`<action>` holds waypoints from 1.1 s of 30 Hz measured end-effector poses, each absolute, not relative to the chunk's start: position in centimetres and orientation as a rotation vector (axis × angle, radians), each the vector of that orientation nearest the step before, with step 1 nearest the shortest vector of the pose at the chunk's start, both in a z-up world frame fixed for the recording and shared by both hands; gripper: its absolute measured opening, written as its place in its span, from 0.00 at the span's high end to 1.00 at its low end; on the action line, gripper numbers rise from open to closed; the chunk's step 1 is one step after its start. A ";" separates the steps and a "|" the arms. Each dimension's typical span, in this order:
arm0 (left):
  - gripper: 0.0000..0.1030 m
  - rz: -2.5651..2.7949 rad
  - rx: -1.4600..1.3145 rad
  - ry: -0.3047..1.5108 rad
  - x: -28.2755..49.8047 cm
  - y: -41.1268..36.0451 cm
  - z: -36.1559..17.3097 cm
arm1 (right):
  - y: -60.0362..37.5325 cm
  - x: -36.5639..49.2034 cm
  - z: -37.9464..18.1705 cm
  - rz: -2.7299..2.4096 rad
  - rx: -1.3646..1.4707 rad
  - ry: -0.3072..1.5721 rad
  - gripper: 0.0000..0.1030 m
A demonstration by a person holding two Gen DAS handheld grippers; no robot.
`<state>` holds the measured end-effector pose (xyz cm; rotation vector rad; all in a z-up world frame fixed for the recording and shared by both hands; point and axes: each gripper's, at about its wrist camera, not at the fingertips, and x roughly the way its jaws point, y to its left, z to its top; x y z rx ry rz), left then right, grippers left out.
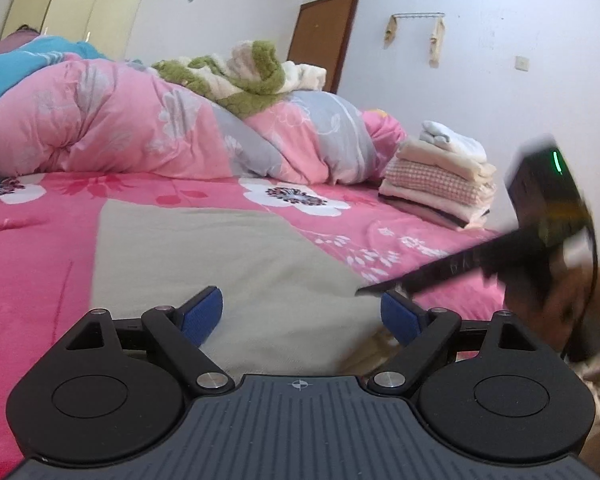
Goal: Fold clothes
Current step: 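Bring both grippers to the edges of the folded beige trousers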
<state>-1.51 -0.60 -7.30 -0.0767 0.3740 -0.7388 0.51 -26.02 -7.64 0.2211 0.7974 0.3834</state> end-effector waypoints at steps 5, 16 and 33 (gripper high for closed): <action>0.13 -0.680 -0.025 0.352 -2.4 -0.7 -5.2 | -27.5 -2.2 -7.2 0.361 0.328 0.676 0.78; 0.11 -0.516 0.154 0.500 -1.2 -3.0 -6.3 | -26.9 -5.6 -7.6 0.425 0.212 0.603 0.77; 0.06 -0.498 0.132 0.510 -2.0 -2.8 -6.0 | -24.3 -7.2 -5.3 0.477 0.059 0.511 0.77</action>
